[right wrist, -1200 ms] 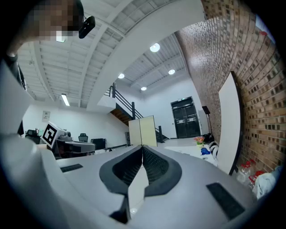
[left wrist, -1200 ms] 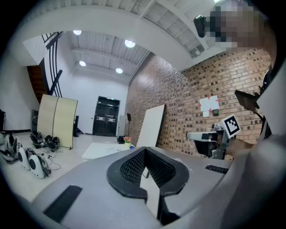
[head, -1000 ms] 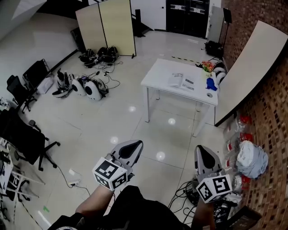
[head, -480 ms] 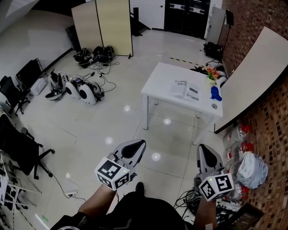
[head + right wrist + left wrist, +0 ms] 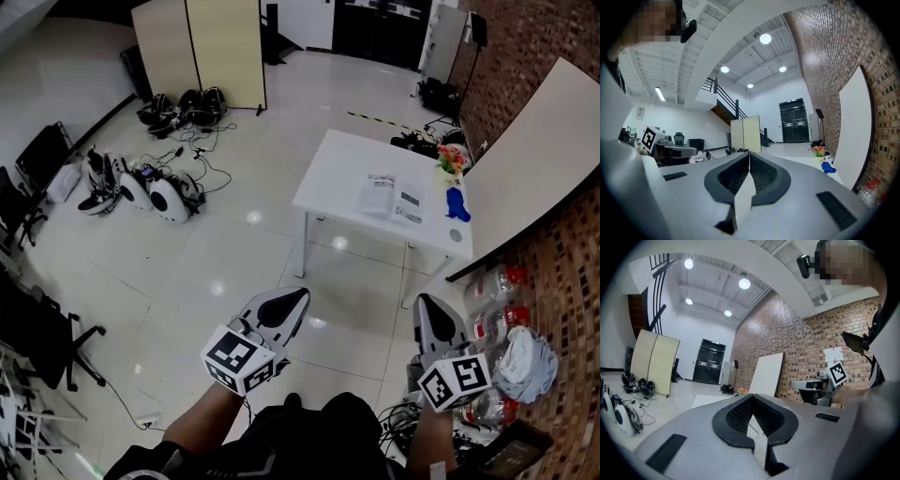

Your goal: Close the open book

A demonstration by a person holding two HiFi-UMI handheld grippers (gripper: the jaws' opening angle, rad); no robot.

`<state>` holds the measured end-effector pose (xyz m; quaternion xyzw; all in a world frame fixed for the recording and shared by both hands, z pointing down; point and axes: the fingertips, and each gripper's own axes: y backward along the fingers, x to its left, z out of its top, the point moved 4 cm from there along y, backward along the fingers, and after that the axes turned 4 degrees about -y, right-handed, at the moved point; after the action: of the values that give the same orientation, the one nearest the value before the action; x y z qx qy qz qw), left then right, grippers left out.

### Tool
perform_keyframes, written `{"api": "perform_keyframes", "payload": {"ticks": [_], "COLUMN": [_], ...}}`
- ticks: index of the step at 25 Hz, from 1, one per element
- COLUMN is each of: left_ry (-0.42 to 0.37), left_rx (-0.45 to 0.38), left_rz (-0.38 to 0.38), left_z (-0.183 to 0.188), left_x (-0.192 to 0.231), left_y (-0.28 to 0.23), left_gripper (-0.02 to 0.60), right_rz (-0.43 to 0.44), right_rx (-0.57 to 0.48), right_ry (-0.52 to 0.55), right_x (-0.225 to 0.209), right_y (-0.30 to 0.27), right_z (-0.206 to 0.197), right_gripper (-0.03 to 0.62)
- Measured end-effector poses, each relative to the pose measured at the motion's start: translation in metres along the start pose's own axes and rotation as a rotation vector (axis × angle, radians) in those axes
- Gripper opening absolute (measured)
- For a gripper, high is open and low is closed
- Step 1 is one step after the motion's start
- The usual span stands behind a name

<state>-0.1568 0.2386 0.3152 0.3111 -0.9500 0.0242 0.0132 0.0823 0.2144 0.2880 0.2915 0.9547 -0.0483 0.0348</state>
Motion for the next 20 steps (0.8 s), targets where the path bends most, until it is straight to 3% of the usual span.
{"api": "perform_keyframes", "payload": {"ticks": [13, 20], "left_ry": [-0.017, -0.024], "left_rx": [0.033, 0.038], "left_rz": [0.048, 0.081], "left_z": [0.005, 0.012], "left_x": [0.082, 0.129], "left_y": [-0.17, -0.24], "left_gripper": [-0.006, -0.006], "right_rz": [0.068, 0.115], "right_rx": [-0.035, -0.01], "right_ry": [0.008, 0.004], "right_x": [-0.125, -0.171], "right_y": [-0.145, -0.223], "right_z": [0.02, 0.024], "right_gripper": [0.002, 0.003]}}
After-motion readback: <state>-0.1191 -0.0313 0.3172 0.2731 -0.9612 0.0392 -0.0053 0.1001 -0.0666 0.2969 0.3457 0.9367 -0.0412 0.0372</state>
